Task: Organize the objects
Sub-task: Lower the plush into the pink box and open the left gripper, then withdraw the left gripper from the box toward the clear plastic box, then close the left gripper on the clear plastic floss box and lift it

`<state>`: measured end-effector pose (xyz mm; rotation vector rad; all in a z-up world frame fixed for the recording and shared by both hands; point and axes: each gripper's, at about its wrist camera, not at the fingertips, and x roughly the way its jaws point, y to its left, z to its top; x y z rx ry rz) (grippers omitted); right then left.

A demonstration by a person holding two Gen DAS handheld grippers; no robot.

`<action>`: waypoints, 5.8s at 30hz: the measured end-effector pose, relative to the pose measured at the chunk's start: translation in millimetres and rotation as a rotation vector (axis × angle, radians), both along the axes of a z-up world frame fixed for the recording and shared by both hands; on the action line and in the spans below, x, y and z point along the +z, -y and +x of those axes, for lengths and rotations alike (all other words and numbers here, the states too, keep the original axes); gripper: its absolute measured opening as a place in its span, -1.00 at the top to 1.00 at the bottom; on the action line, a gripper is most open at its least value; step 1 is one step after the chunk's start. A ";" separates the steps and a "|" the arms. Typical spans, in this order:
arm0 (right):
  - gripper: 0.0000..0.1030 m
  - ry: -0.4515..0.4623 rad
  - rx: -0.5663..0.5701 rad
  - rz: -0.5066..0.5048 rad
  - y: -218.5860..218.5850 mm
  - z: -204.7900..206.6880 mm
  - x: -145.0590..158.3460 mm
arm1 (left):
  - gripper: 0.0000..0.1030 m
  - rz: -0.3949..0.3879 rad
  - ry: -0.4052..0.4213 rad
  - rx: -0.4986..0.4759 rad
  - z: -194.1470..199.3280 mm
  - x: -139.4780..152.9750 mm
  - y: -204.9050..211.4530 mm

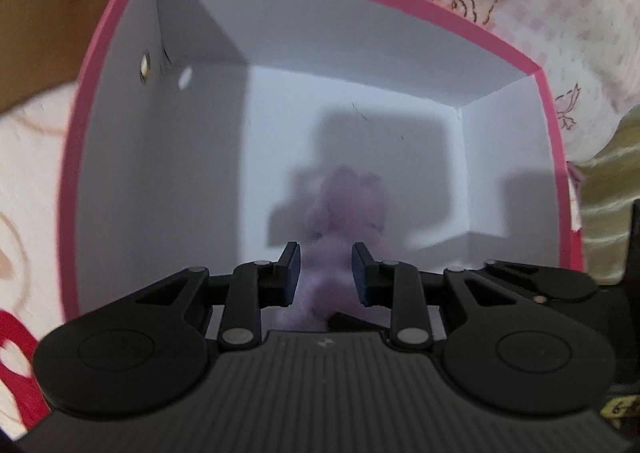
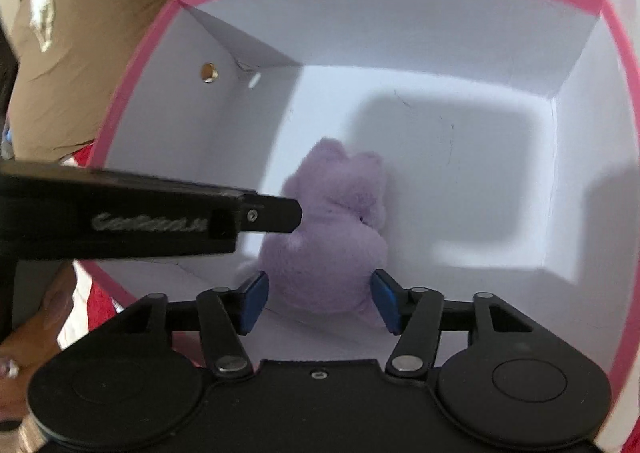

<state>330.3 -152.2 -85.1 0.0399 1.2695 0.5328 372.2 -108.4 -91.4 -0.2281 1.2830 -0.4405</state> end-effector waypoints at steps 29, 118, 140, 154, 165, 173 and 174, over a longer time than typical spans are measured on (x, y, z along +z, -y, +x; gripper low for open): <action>0.44 0.304 -0.184 -0.198 19.3 18.3 17.7 | 0.61 -0.091 0.052 0.006 39.5 -2.3 47.0; -0.76 0.368 0.189 0.033 104.5 -318.2 79.7 | -0.53 0.116 0.076 -0.159 -312.1 63.8 -34.6; -0.76 0.355 0.164 0.017 103.5 -311.1 1.8 | -0.53 -0.029 0.140 -0.024 -325.9 2.8 -25.5; -0.76 0.328 0.019 0.069 109.5 -300.6 -35.5 | -0.49 -0.034 0.169 0.044 -307.8 -45.1 -33.5; -0.77 0.327 0.024 0.061 100.1 -297.7 -45.4 | -0.45 -0.012 0.255 0.011 -315.6 -58.4 -17.5; -0.80 0.343 0.044 0.039 95.5 -298.4 -48.1 | -0.10 -0.096 0.231 -0.013 -312.3 -61.8 -12.3; -0.80 0.347 0.050 0.035 94.4 -298.7 -48.4 | -0.06 -0.113 0.223 -0.014 -312.6 -62.8 -12.7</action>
